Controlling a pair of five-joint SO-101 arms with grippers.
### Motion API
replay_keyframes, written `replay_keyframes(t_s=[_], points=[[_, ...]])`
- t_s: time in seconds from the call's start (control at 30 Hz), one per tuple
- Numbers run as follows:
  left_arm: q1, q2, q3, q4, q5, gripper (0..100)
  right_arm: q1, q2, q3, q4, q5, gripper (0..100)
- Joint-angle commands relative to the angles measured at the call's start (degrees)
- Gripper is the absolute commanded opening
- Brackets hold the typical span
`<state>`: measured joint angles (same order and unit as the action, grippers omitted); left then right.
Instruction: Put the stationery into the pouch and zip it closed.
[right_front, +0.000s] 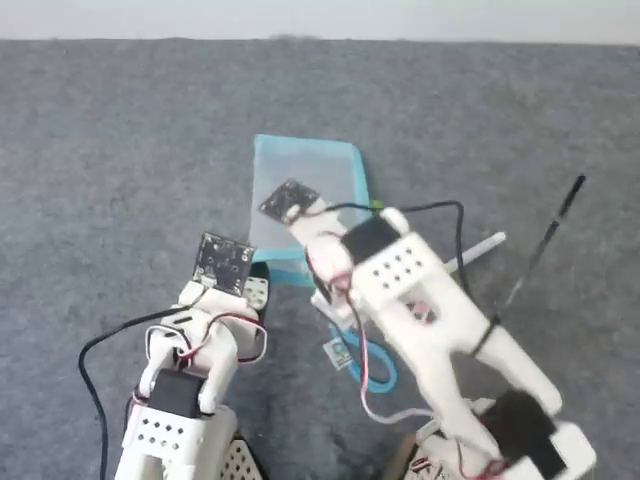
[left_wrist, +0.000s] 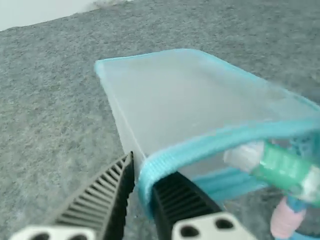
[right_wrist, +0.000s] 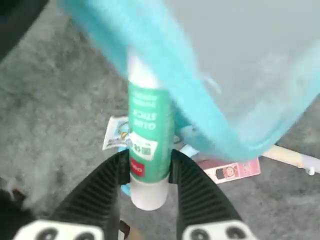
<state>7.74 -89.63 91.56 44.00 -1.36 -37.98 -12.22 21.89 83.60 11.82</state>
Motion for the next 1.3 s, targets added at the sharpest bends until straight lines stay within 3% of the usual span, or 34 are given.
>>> replay_keyframes(t_s=[0.0,0.2,0.37,0.6,1.27], points=[[1.9,-0.6,0.1,-1.6,-1.3,1,4.6,2.8,-7.0,0.8,-2.2,0.7],[5.1,-0.7,0.4,-0.4,-4.0,1,8.5,9.3,-17.1,3.6,-6.6,0.7],[6.8,-0.7,0.4,0.4,-4.0,1,6.7,14.4,-25.0,7.2,-7.3,2.1],[6.7,-0.7,1.3,-0.1,-4.0,1,5.1,16.0,-26.5,9.0,-7.5,24.7],[6.2,-0.7,1.2,0.0,-3.6,1,5.4,-7.9,-19.3,8.7,-2.4,24.9]])
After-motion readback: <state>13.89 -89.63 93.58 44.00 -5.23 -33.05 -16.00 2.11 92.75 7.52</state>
